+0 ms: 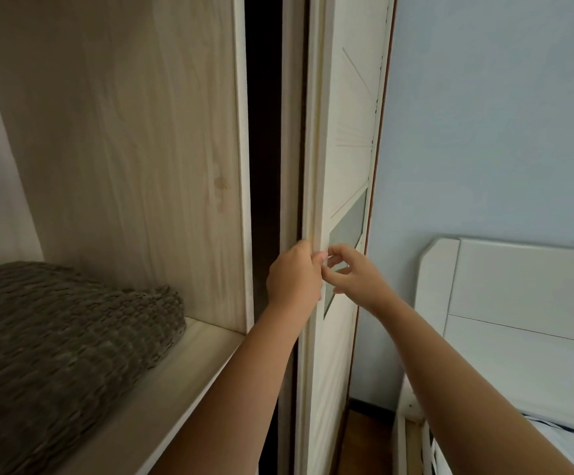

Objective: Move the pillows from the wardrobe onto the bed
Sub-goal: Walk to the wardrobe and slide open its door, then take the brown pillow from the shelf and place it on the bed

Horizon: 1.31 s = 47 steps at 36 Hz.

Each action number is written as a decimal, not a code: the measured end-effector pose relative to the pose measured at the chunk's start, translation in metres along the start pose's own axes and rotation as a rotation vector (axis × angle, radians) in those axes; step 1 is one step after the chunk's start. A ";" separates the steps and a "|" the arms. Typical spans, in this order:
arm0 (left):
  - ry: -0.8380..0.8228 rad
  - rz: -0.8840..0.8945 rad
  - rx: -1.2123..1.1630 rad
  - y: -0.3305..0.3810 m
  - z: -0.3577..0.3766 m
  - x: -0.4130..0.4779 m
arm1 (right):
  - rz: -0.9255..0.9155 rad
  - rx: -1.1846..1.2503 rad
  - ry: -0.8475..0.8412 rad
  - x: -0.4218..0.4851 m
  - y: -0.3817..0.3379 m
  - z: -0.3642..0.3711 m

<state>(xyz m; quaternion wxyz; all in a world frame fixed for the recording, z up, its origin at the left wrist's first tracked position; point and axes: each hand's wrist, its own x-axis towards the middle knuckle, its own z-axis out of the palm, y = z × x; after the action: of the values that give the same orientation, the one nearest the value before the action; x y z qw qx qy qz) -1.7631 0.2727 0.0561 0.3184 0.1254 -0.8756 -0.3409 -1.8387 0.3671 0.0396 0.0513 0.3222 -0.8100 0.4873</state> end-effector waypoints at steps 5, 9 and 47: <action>-0.027 -0.001 -0.012 0.002 0.006 0.011 | 0.020 -0.001 0.007 0.008 0.004 -0.003; -0.028 0.000 -0.011 0.003 0.013 0.018 | 0.032 0.000 0.003 0.015 0.007 -0.006; 0.384 -0.102 -0.096 -0.035 -0.110 -0.086 | -0.434 0.217 0.240 -0.045 -0.116 0.083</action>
<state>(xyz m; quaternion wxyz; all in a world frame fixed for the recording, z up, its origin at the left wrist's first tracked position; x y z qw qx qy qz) -1.6264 0.2279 0.0536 0.4675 0.2168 -0.7740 -0.3678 -1.7172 0.2830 0.0663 0.2156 0.4319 -0.6531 0.5834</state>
